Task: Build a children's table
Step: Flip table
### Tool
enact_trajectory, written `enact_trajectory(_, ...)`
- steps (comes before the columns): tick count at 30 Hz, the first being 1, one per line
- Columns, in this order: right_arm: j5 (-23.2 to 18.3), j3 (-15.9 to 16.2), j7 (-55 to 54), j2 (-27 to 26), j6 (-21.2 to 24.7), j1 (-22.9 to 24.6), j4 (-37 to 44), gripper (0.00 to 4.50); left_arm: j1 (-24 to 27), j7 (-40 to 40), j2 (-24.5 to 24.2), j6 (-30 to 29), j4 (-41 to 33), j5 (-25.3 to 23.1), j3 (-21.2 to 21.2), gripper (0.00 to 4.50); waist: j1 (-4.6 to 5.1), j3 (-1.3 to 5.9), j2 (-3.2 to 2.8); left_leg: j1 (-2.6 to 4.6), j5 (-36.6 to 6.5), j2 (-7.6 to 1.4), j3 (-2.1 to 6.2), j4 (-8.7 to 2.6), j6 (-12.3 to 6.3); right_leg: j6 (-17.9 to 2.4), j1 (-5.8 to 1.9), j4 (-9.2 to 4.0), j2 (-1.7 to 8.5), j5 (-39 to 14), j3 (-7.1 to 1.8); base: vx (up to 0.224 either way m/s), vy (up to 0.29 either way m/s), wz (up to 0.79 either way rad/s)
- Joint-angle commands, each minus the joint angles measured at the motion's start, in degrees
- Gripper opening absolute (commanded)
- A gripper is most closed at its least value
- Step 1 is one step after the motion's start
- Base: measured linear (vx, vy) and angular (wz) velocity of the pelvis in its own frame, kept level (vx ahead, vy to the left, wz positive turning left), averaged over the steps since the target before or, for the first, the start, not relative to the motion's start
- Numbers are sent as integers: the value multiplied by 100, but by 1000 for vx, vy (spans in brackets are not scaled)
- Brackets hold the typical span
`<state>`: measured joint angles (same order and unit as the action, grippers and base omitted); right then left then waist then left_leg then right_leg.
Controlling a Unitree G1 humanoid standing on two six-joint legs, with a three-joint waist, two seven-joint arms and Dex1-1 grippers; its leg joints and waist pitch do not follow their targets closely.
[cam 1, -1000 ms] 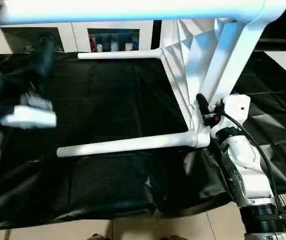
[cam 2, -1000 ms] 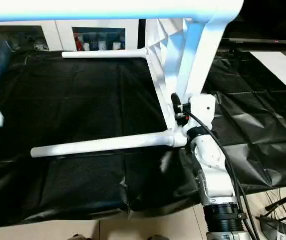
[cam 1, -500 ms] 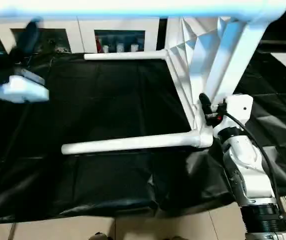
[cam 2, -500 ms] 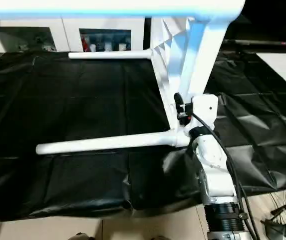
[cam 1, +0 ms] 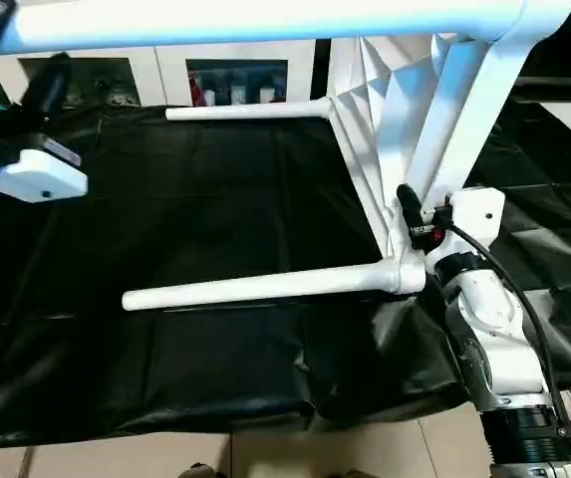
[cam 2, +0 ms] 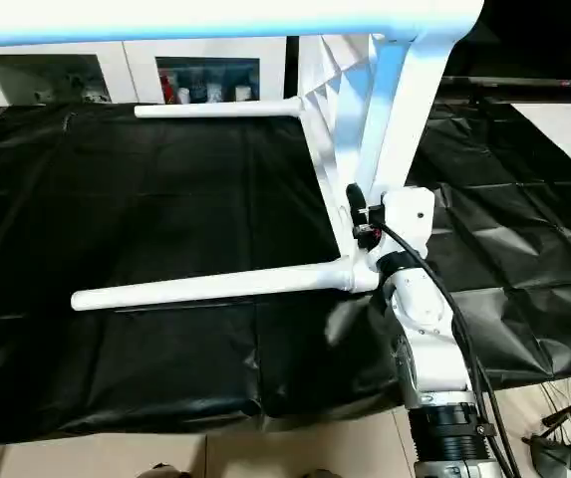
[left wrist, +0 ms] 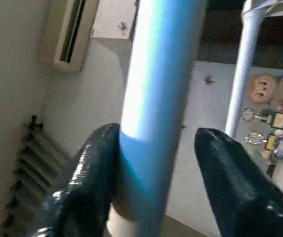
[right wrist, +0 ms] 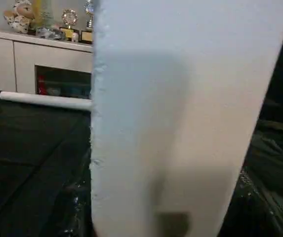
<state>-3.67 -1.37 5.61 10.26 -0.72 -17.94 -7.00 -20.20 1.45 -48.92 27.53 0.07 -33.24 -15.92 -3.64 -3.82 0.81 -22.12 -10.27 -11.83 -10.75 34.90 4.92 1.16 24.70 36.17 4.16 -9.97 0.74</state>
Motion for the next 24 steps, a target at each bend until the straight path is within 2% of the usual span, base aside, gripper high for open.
enact_trajectory(1,312,175,235,195,-314,-8,246,175,4,-56,-40,-92,163,60,12,270,-27,400,-114,119,-1587,-13,71,-424,154,-941,-227,-363,161,-878,-104,0,0,0)
enact_trajectory(2,331,198,272,225,-356,7,290,175,-13,-82,-50,-101,174,93,14,252,-27,412,-112,116,-1551,-10,68,-418,150,-945,-234,-356,163,-836,-105,0,0,0)
enact_trajectory(6,370,232,350,311,-471,21,345,175,-36,-120,-63,-122,208,192,18,237,-35,420,-116,122,-1495,-11,61,-409,138,-981,-235,-349,161,-748,-103,0,0,0)
enact_trajectory(11,537,240,491,602,-761,-25,417,175,72,-193,-5,-221,164,374,-60,192,-53,427,-104,108,-1389,-10,53,-399,93,-987,-255,-346,164,-674,-107,0,0,0)
enact_trajectory(14,550,139,602,840,-861,-161,456,175,207,-201,97,-320,161,552,-164,179,-63,423,-67,83,-1271,-2,36,-386,4,-969,-277,-351,172,-709,-115,0,0,0)
enact_trajectory(17,564,3,681,1153,-903,-466,456,175,402,-199,218,-514,43,741,-308,164,-75,425,-72,75,-1178,-6,27,-375,-123,-924,-272,-369,176,-895,-114,0,0,0)
enact_trajectory(18,540,-37,697,1207,-895,-558,464,175,449,-190,246,-533,12,783,-343,161,-73,415,-45,66,-1156,-1,17,-372,-152,-906,-262,-381,172,-975,-116,0,0,0)
enact_trajectory(21,487,-96,714,1357,-898,-789,476,175,565,-166,304,-616,-90,839,-431,157,-88,417,-88,87,-1163,-6,12,-364,-172,-888,-238,-388,171,-1073,-113,0,0,0)
enact_trajectory(22,473,-113,722,1408,-908,-863,474,175,608,-146,331,-634,-137,852,-467,156,-78,410,-23,76,-1154,-5,3,-364,-194,-868,-241,-397,160,-1098,-109,0,0,0)
enact_trajectory(24,475,-135,720,1475,-922,-965,469,175,662,-105,386,-661,-197,884,-527,153,-98,415,-55,80,-1095,-11,6,-359,-216,-853,-237,-391,173,-1097,-110,0,0,0)
